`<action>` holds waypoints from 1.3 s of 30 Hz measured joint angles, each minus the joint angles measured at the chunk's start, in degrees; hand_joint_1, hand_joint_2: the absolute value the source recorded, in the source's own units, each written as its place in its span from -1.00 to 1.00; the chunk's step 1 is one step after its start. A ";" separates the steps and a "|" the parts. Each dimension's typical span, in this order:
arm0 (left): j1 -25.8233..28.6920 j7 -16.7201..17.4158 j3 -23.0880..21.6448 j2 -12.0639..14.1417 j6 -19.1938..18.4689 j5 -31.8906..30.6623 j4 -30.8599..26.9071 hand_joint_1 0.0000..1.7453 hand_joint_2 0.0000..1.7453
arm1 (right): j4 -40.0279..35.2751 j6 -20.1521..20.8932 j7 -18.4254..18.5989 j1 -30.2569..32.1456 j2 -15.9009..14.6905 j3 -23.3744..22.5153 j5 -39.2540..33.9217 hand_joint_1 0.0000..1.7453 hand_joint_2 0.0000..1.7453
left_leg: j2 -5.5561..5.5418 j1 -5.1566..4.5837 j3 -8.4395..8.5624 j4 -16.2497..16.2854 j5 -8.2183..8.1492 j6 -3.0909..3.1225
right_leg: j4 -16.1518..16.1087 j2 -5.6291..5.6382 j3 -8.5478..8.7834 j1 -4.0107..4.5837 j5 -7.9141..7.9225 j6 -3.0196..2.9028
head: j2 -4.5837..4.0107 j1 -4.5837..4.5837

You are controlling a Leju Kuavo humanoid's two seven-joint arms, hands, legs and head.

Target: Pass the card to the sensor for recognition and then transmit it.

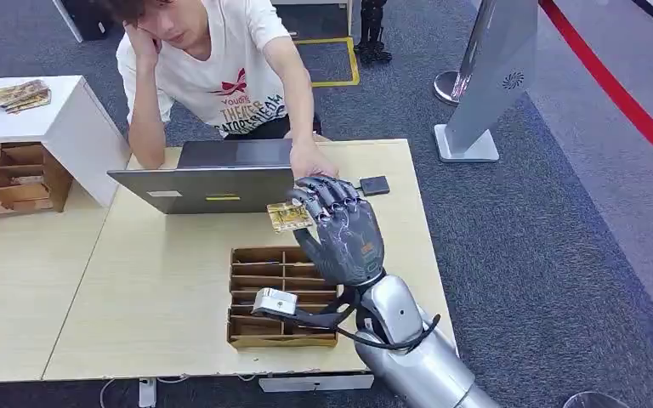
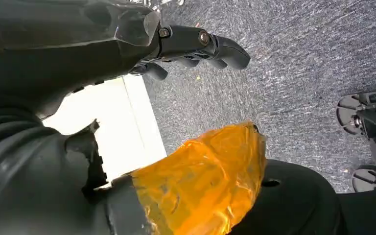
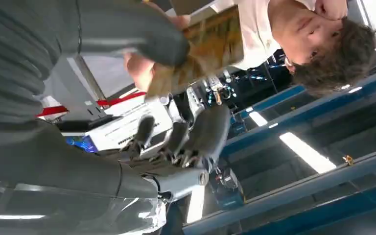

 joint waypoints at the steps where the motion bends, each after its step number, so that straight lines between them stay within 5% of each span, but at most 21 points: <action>1: 0.00 0.02 -0.07 0.00 0.00 0.00 0.00 -1.00 -1.00 | 0.00 0.00 0.00 0.01 0.02 -0.02 0.00 0.70 1.00 | 0.00 0.00 0.00 0.00 0.00 0.00 | 0.00 0.00 0.00 0.00 0.00 0.00 | 0.00 0.00; 29: -0.01 0.04 -0.15 -0.07 0.37 0.11 0.00 -1.00 -1.00 | 0.00 0.00 -0.55 1.08 0.46 -1.22 -1.44 0.74 1.00 | 0.00 0.00 0.00 0.00 0.00 0.00 | 0.00 0.00 0.00 0.00 0.00 0.00 | 0.00 0.00; 34: -0.01 0.04 -0.15 -0.15 0.46 0.13 0.00 -1.00 -1.00 | -0.02 0.07 -0.70 1.20 0.46 -1.22 -5.10 0.88 1.00 | 0.00 0.00 0.00 0.00 0.00 0.00 | 0.00 0.00 -0.01 0.00 0.00 0.00 | 0.00 -0.02; 39: 0.02 0.04 -0.15 -0.15 0.55 0.74 0.00 -1.00 -1.00 | -1.14 3.11 -2.98 2.17 0.46 -1.66 -16.76 1.00 1.00 | -0.01 0.00 0.00 0.00 0.00 0.00 | 0.00 -0.01 -0.01 0.00 0.00 0.00 | 0.00 -0.02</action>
